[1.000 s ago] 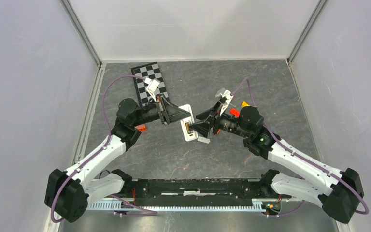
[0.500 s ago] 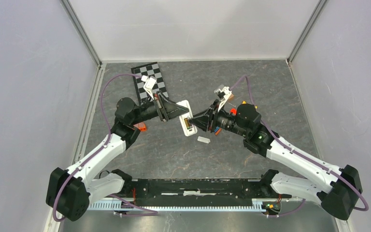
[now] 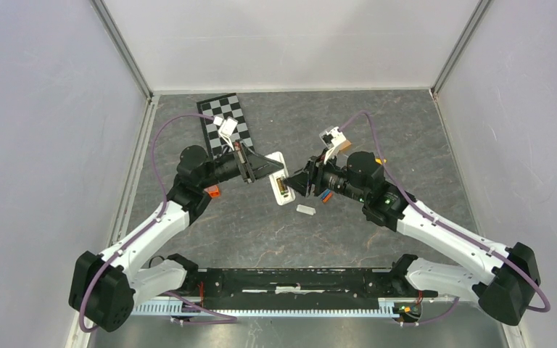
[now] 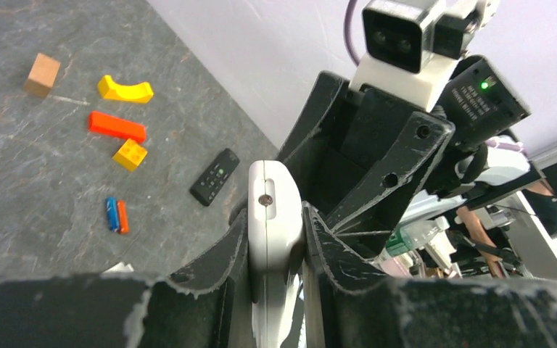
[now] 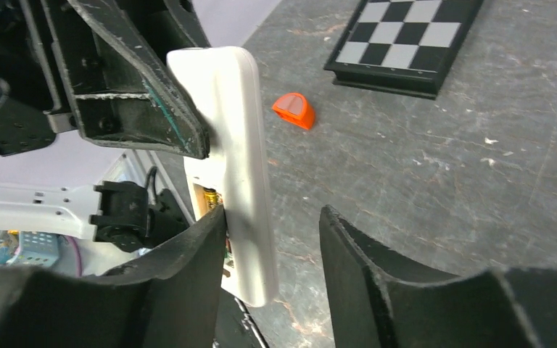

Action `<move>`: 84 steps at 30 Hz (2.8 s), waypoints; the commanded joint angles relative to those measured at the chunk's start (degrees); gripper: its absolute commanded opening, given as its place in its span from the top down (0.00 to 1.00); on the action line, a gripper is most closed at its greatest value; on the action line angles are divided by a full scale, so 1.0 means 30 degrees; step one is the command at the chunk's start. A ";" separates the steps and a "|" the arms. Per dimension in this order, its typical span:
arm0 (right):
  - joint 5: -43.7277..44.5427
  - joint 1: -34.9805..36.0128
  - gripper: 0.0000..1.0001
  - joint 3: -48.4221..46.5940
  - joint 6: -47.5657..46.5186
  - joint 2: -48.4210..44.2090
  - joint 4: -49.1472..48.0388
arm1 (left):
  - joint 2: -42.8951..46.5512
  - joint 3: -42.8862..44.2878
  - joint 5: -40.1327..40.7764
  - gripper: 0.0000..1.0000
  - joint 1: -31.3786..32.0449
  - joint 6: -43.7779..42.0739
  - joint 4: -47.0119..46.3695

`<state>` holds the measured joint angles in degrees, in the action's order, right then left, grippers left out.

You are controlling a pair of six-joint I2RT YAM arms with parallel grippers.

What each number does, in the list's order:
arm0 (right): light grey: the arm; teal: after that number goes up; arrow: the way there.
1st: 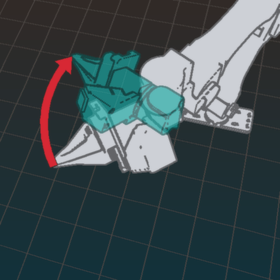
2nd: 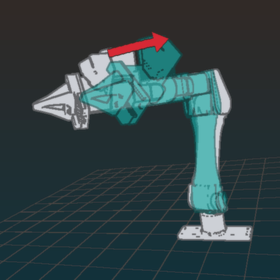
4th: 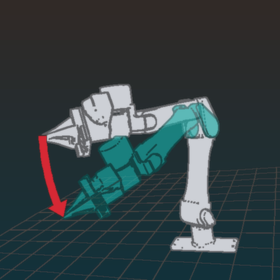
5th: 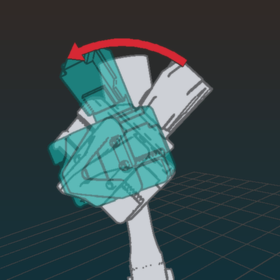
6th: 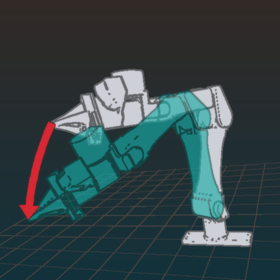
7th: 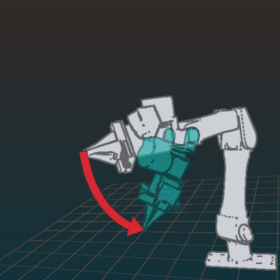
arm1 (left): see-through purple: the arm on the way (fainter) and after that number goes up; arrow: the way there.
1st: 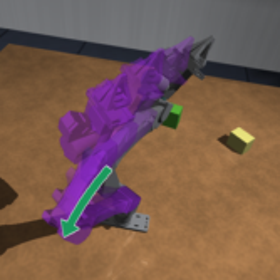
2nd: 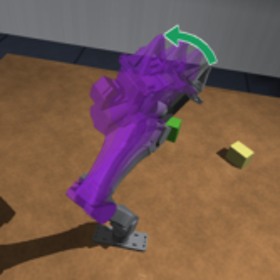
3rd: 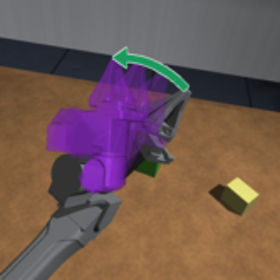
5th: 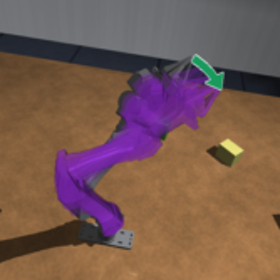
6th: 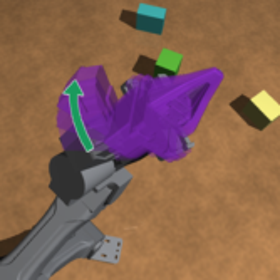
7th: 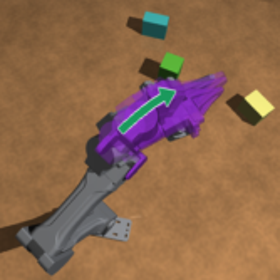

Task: Load the batteries into the remote control
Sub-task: Load the battery into the remote control, then place the remote control at the center of the board.

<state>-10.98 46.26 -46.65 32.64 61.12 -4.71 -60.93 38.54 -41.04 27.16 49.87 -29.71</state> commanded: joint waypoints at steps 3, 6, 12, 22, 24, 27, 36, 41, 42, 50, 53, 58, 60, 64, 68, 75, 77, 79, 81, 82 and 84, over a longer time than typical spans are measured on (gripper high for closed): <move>0.0732 -0.0540 0.30 0.0449 -0.2485 -0.0982 0.0140 | 0.1039 0.0180 0.1314 0.98 0.0337 -0.1245 0.2379; -0.0024 -0.0537 0.23 0.0580 -0.3489 -0.1697 -0.0118 | 0.1032 -0.0648 0.2783 0.98 0.0140 -0.1012 0.2535; 0.1972 -0.0563 0.22 0.0273 -0.5707 -0.1484 0.2644 | 0.0950 -0.2553 0.6197 0.96 0.0038 0.0124 0.2635; 0.4529 -0.0567 0.28 0.0054 -0.9635 0.4008 0.6511 | -0.0220 -0.4785 0.8564 0.92 0.0030 0.1399 0.0281; 0.4799 -0.0567 0.34 0.0084 -0.9735 0.5066 0.6467 | -0.0858 -0.5271 0.8921 0.92 0.0037 0.1854 -0.0543; 0.4689 -0.0567 0.40 0.0155 -0.9824 0.6196 0.6218 | -0.2092 -0.5961 0.9646 0.92 0.0075 0.3043 -0.1845; 0.4084 -0.0567 0.42 0.0696 -0.9537 0.7441 0.5036 | -0.5643 -0.6186 1.2003 0.82 0.0511 0.4103 -0.3718; 0.4157 -0.0567 0.43 0.0756 -0.9504 0.7692 0.4891 | -0.7398 -0.6190 1.2690 0.76 0.0696 0.5404 -0.3814; 0.4159 -0.0567 0.43 0.0786 -0.9453 0.7700 0.4860 | -0.7600 -0.6248 1.2961 0.76 0.0753 0.5627 -0.3834; 0.4012 -0.0567 0.43 0.0895 -0.9171 0.7684 0.4683 | -0.6799 -0.6720 1.4580 0.54 0.0996 0.6416 -0.1485; 0.3892 -0.0567 0.43 0.0874 -0.9018 0.7701 0.4654 | -0.5491 -0.6370 1.5400 0.44 0.1136 0.6072 0.1277; 0.3719 -0.0574 0.43 0.0786 -0.8778 0.7550 0.4588 | -0.3734 -0.5820 1.6247 0.31 0.1148 0.5641 0.5103; 0.3152 -0.0567 0.43 0.0785 -0.8803 0.7491 0.4558 | -0.3234 -0.5702 1.6428 0.26 0.1143 0.5556 0.6254; 0.3017 -0.0568 0.43 0.0717 -0.8793 0.7487 0.4662 | -0.2447 -0.5557 1.6609 0.17 0.1169 0.5442 0.8163; 0.3520 -0.0610 0.46 0.0375 -0.8125 0.7790 0.5367 | -0.1565 -0.5613 1.6603 0.07 0.1147 0.5079 0.9524; 0.5259 -0.0653 0.62 -0.0184 -0.4730 0.8678 0.7311 | 0.1236 -0.5401 1.7974 0.01 0.1169 0.3417 1.1471; 0.5459 -0.0656 0.67 -0.0123 -0.3888 0.8898 0.7453 | 0.1824 -0.4957 1.8416 0.01 0.1114 0.2640 1.1993; 0.5682 -0.0655 0.69 0.0097 -0.3137 0.9027 0.7179 | 0.2247 -0.4301 1.8693 0.00 0.1101 0.1883 1.2497; 0.5570 -0.0655 0.69 0.0243 -0.2671 0.9123 0.6804 | 0.2558 -0.3677 1.8956 0.00 0.1086 0.1043 1.2808; 0.5488 -0.0668 0.69 0.0258 -0.2449 0.9159 0.6630 | 0.2696 -0.3377 1.9221 0.00 0.1106 0.0693 1.3127; 0.5419 -0.0662 0.69 0.0229 -0.2070 0.9229 0.6468 | 0.2903 -0.2806 1.9656 0.00 0.1040 0.0265 1.3557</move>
<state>4.19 44.49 -44.97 21.43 88.42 16.69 -54.11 25.26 12.93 30.37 57.63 7.99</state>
